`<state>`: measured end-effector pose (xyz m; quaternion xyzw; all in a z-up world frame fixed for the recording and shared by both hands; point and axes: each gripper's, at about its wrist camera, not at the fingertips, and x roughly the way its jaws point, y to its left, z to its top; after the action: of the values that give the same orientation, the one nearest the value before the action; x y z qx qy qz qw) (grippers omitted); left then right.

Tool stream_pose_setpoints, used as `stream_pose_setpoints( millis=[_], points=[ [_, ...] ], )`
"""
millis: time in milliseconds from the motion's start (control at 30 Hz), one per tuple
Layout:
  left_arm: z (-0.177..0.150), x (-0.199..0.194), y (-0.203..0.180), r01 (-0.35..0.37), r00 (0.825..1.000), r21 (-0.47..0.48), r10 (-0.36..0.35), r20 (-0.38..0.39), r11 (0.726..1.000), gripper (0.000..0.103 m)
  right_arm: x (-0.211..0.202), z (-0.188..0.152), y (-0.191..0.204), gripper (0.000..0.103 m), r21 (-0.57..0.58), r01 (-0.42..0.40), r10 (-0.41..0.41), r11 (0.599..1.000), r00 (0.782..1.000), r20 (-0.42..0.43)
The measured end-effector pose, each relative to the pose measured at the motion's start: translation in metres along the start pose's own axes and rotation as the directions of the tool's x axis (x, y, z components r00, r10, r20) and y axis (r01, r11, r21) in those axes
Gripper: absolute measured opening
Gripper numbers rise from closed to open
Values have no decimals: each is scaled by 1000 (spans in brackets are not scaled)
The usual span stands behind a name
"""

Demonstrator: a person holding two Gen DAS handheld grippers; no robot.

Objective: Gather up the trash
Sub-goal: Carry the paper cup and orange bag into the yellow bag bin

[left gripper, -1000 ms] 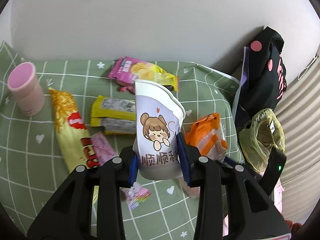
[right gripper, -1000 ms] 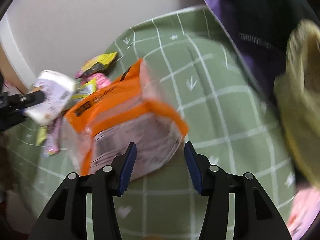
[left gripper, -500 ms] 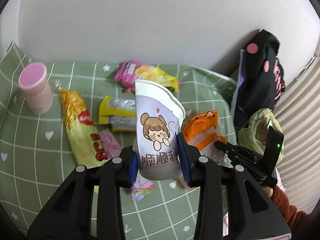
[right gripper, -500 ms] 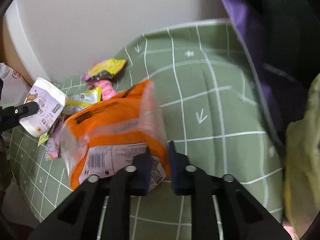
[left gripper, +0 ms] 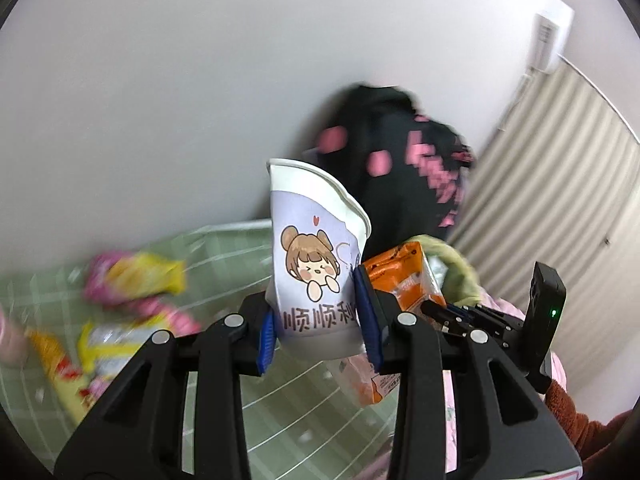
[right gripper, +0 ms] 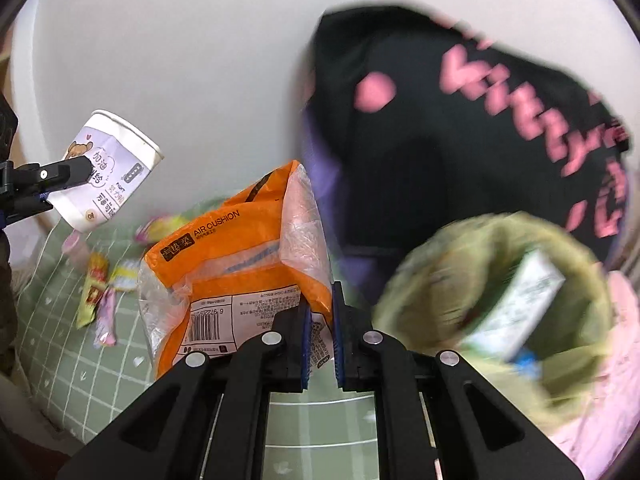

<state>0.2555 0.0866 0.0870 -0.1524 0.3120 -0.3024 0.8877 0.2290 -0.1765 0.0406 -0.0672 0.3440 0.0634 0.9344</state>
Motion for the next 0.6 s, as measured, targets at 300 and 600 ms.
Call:
stream_pose_setpoints(
  millis=[300,600],
  points=[
    [30,45,-85,186,982,143,-180,-50,972,33,-61,20,-75,10,64,192,-196,979,978,66],
    [30,113,-159,299,949,236,-263,-173,925,33,-87,8,-137,10,183,293,-309,938,949,64]
  ],
)
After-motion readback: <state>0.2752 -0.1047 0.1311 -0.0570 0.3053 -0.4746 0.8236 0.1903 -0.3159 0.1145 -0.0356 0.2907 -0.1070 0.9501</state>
